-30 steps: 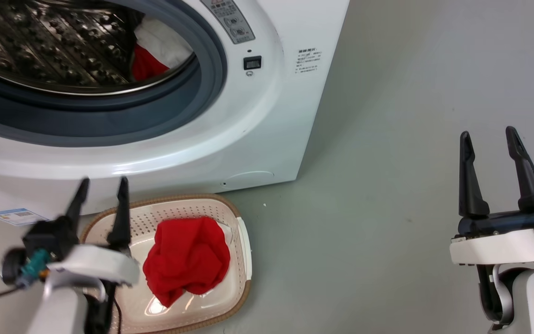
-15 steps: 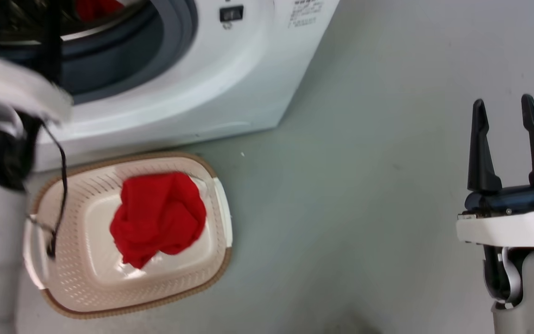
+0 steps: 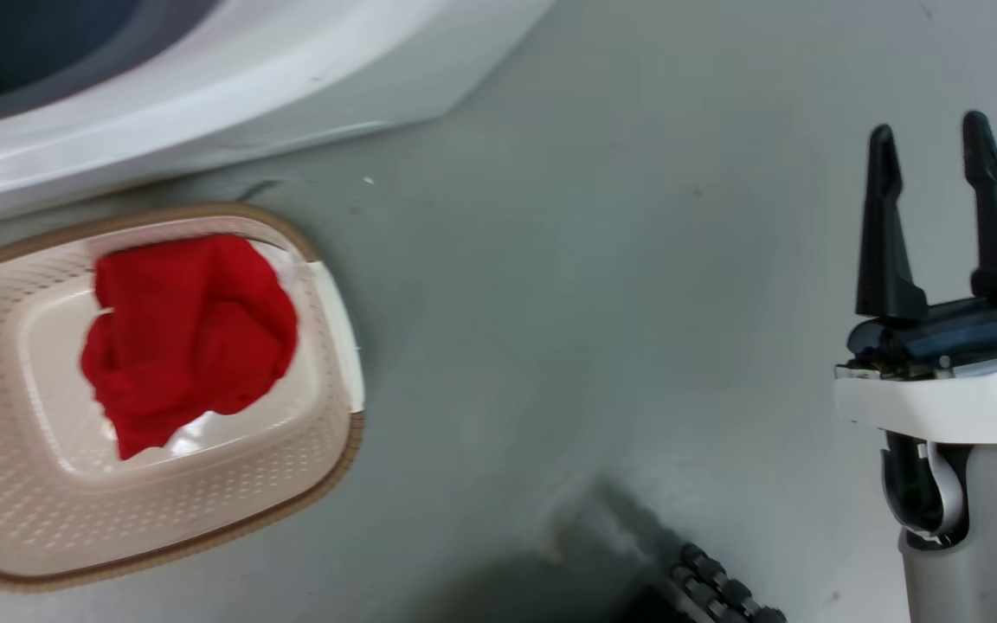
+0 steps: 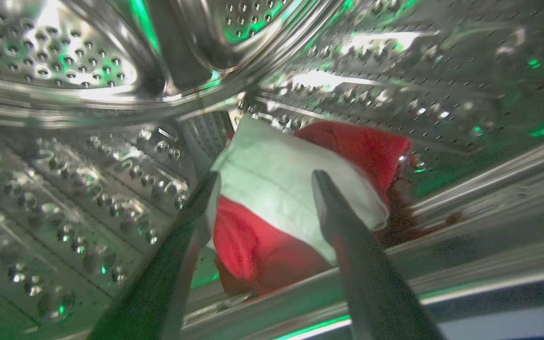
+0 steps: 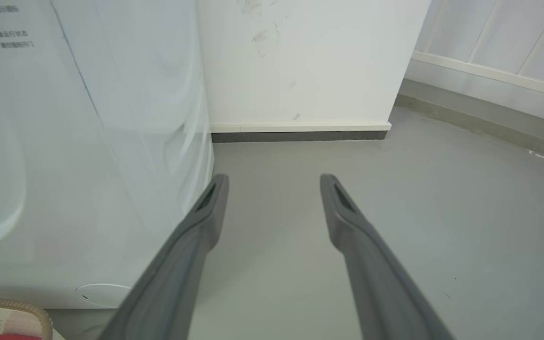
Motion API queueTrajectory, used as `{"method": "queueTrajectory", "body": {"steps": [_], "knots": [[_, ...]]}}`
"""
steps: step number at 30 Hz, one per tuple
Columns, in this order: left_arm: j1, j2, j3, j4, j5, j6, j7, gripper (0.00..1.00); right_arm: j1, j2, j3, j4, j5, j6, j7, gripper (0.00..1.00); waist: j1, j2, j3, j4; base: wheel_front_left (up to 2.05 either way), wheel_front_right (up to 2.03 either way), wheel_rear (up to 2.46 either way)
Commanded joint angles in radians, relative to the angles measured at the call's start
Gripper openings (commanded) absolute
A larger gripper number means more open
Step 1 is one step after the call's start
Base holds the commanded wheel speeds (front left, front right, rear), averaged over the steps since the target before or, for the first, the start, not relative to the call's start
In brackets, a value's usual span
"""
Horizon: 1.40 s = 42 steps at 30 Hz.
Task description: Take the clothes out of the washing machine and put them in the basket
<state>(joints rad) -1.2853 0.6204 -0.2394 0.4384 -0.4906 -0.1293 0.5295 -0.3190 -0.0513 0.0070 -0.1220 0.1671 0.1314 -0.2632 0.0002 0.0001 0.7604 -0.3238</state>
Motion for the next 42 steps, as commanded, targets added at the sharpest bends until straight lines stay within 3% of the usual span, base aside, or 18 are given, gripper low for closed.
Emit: {"method": "queueTrajectory", "body": {"steps": [1,6,12,28,29,30,42], "knots": [[-0.042,0.010,-0.003,0.021,-0.005,-0.001,0.030,1.00,-0.019,0.002,0.011,-0.008,0.013,-0.001,-0.002,1.00,-0.0002,-0.0001,0.049,-0.051,0.00,0.00,0.00],[-0.197,0.043,-0.037,0.131,0.022,-0.001,0.163,1.00,-0.016,0.002,0.059,-0.020,0.043,-0.001,-0.002,1.00,-0.0002,-0.0001,0.093,-0.108,0.00,0.00,0.00],[-0.315,0.012,-0.069,0.269,0.030,0.007,0.258,1.00,0.025,0.002,0.069,-0.031,0.056,-0.001,-0.002,1.00,-0.0002,-0.0001,0.109,-0.124,0.00,0.00,0.00],[-0.391,-0.009,-0.164,0.536,0.050,0.000,0.193,0.99,0.071,0.002,0.078,-0.076,0.048,-0.001,-0.002,1.00,-0.0002,-0.0001,0.142,-0.119,0.03,0.03,0.03],[-0.394,-0.010,-0.171,0.542,0.046,0.000,0.187,0.15,0.070,0.002,0.077,-0.078,0.049,-0.001,-0.002,1.00,-0.0002,-0.0001,0.144,-0.117,0.00,0.00,0.00],[-0.397,-0.012,-0.178,0.546,0.042,0.000,0.181,0.00,0.070,0.002,0.077,-0.079,0.049,-0.001,-0.002,1.00,-0.0002,-0.0001,0.146,-0.116,0.00,0.00,0.00],[-0.428,0.016,-0.265,0.545,-0.033,-0.001,0.100,0.00,0.030,0.002,0.082,-0.073,0.043,-0.001,-0.002,1.00,-0.0002,-0.0001,0.147,-0.106,0.00,0.00,0.00]]}}
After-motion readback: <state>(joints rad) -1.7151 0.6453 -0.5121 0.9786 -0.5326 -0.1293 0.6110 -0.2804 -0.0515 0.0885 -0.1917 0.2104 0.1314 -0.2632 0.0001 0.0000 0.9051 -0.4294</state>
